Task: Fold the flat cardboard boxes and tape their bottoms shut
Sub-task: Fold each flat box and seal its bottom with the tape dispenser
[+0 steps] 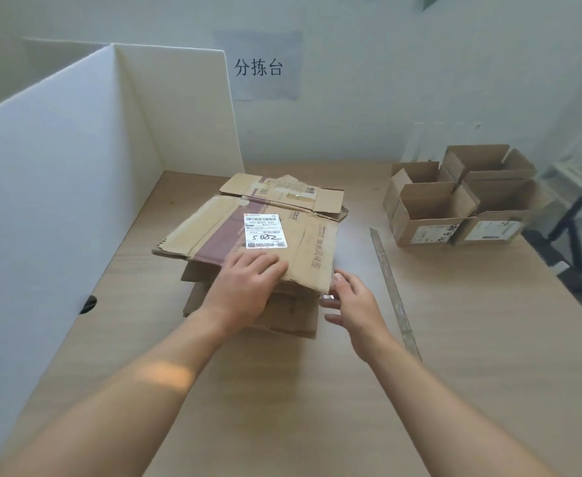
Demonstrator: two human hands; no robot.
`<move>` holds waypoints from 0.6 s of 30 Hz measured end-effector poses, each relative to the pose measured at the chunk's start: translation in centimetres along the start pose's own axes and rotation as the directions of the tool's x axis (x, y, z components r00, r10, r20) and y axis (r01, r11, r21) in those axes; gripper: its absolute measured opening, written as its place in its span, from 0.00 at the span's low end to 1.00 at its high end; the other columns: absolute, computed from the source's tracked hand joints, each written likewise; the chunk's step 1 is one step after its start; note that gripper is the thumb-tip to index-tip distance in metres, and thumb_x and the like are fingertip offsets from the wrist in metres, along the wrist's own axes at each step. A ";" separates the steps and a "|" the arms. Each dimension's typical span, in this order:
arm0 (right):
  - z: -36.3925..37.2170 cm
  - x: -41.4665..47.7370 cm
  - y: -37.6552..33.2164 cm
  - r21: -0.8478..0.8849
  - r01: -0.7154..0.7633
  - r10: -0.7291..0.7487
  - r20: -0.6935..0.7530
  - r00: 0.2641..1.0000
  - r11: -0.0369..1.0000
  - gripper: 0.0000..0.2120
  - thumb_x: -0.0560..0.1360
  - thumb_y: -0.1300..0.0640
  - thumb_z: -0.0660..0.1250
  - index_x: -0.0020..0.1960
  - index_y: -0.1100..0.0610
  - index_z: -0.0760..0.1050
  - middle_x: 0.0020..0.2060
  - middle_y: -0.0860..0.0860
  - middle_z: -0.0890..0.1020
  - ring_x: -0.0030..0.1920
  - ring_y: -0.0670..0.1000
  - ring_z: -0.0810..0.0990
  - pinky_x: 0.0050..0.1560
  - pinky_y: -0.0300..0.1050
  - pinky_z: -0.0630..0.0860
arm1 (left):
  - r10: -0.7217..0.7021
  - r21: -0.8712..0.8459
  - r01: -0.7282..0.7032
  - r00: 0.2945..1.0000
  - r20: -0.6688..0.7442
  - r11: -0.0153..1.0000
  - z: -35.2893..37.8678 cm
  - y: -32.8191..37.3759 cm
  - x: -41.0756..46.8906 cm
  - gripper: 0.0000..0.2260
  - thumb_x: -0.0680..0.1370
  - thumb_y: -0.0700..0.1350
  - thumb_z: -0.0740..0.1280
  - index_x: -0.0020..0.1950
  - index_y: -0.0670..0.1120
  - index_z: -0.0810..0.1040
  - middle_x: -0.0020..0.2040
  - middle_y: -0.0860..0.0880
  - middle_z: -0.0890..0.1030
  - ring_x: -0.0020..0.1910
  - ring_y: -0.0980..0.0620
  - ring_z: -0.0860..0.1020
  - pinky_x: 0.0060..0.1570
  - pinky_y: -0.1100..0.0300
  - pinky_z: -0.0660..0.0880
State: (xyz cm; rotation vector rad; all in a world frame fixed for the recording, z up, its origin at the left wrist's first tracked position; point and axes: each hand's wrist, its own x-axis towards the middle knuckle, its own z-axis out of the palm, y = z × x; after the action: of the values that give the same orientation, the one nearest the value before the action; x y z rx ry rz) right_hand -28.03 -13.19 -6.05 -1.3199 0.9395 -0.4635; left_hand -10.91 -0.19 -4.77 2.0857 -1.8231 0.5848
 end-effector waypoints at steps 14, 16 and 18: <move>-9.6 -10.2 -1.9 -0.067 0.106 -0.106 -0.005 0.994 0.992 0.30 0.79 0.43 0.65 0.77 0.48 0.60 0.66 0.49 0.72 0.52 0.43 0.76 0.63 0.56 0.77 | -0.420 -0.415 0.227 0.781 -0.463 0.881 -19.6 11.5 1.4 0.12 0.80 0.39 0.61 0.61 0.40 0.79 0.51 0.48 0.81 0.47 0.56 0.75 0.52 0.72 0.69; -11.7 -11.7 -1.9 -0.004 0.131 -0.131 -0.056 0.990 0.991 0.34 0.78 0.43 0.67 0.79 0.46 0.56 0.70 0.50 0.68 0.55 0.46 0.76 0.63 0.56 0.76 | -0.513 -0.503 0.278 0.749 -0.420 0.818 -21.1 13.3 0.1 0.11 0.81 0.40 0.61 0.61 0.43 0.78 0.48 0.52 0.80 0.44 0.60 0.73 0.47 0.76 0.67; -13.8 -13.0 -1.6 0.054 0.141 -0.134 -0.111 0.985 0.989 0.38 0.77 0.42 0.68 0.80 0.46 0.53 0.74 0.51 0.64 0.65 0.53 0.72 0.64 0.56 0.75 | -0.613 -0.618 0.326 0.718 -0.330 0.715 -21.8 14.6 -1.7 0.09 0.82 0.41 0.61 0.59 0.49 0.77 0.45 0.57 0.80 0.42 0.63 0.75 0.45 0.74 0.69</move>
State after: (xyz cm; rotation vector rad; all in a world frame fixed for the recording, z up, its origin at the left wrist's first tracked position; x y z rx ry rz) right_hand -46.06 -12.06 -0.09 -1.3187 0.9184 -0.6707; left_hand -27.70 9.76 12.83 1.6950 -0.9097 0.3845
